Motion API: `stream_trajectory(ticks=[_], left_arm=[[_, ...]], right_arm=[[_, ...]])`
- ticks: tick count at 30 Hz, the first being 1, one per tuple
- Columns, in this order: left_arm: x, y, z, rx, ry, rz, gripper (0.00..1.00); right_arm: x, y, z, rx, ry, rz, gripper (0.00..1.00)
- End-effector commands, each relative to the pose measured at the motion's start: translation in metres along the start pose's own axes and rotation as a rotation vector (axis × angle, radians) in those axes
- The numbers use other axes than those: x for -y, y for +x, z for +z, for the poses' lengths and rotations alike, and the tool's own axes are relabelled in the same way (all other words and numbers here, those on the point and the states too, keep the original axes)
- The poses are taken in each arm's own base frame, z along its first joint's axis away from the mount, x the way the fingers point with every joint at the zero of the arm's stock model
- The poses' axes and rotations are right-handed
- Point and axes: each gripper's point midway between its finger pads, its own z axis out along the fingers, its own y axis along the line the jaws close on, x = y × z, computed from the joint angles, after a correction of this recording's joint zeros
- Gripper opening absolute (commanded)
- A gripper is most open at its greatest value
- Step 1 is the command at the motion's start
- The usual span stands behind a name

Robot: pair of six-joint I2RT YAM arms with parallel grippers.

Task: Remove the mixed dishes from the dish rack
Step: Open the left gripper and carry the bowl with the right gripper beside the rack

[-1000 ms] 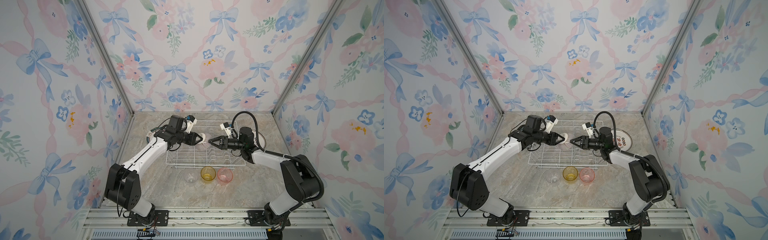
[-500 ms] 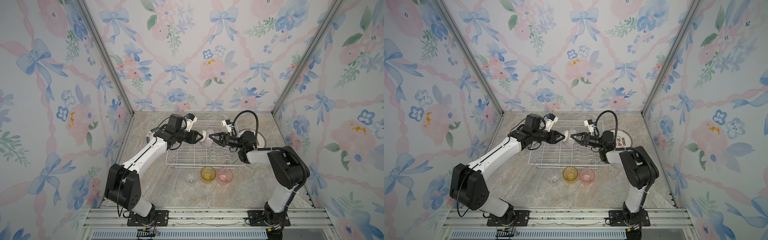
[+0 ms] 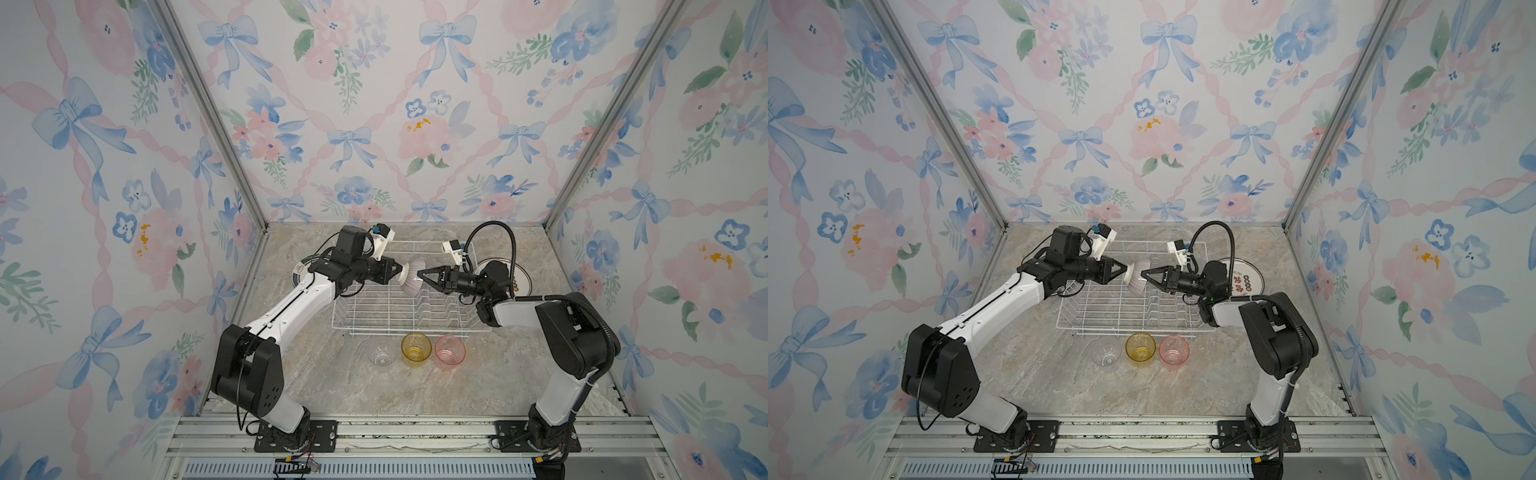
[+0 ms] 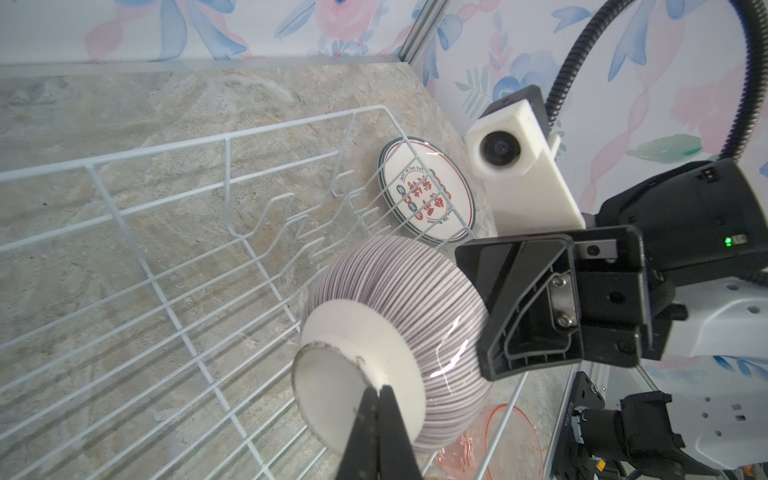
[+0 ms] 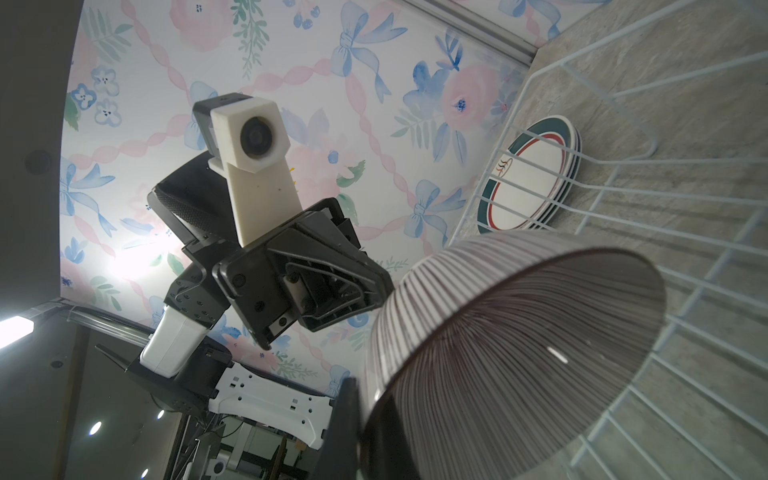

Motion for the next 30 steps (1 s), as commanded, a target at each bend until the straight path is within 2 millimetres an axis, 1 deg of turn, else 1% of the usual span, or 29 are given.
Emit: stream_trajectory(ticks=[1, 2, 3, 4, 5, 6, 8, 9, 12, 13, 19, 24, 30], left_arm=[[-0.004, -0.010, -0.013, 0.046, -0.048, 0.023, 0.16], [-0.005, -0.011, -0.015, 0.051, -0.057, 0.023, 0.25], [-0.006, -0.012, -0.017, 0.056, -0.064, 0.023, 0.36], [-0.007, -0.012, -0.018, 0.058, -0.069, 0.026, 0.45], [-0.008, -0.011, -0.020, 0.060, -0.075, 0.028, 0.51], [-0.009, -0.012, -0.021, 0.064, -0.083, 0.030, 0.58], [-0.011, -0.011, -0.023, 0.068, -0.097, 0.033, 0.65], [-0.013, -0.011, -0.024, 0.069, -0.106, 0.032, 0.69], [-0.017, -0.011, -0.027, 0.077, -0.127, 0.036, 0.83], [-0.018, -0.012, -0.028, 0.081, -0.135, 0.038, 0.97], [-0.025, -0.019, -0.041, 0.120, -0.201, 0.050, 0.98], [-0.030, -0.026, -0.052, 0.158, -0.241, 0.055, 0.98], [-0.033, -0.030, -0.059, 0.182, -0.250, 0.061, 0.98]], right_arm=[[-0.037, -0.004, 0.004, -0.028, -0.019, -0.173, 0.00], [-0.033, -0.002, 0.004, -0.042, 0.014, -0.177, 0.00], [-0.028, 0.001, 0.005, -0.059, 0.056, -0.193, 0.00], [-0.034, 0.003, 0.004, -0.075, 0.092, -0.232, 0.00], [-0.032, 0.007, 0.004, -0.095, 0.142, -0.257, 0.00], [-0.032, 0.010, 0.003, -0.122, 0.208, -0.323, 0.00], [-0.027, 0.025, 0.000, -0.214, 0.362, -0.419, 0.00], [-0.028, 0.028, -0.003, -0.244, 0.434, -0.469, 0.00], [-0.034, 0.034, -0.011, -0.300, 0.545, -0.542, 0.00], [-0.034, 0.034, -0.015, -0.312, 0.582, -0.561, 0.00], [-0.039, 0.036, -0.036, -0.337, 0.756, -0.638, 0.00], [-0.050, 0.029, -0.064, -0.324, 0.963, -0.732, 0.00], [-0.061, 0.020, -0.097, -0.326, 1.195, -0.805, 0.00]])
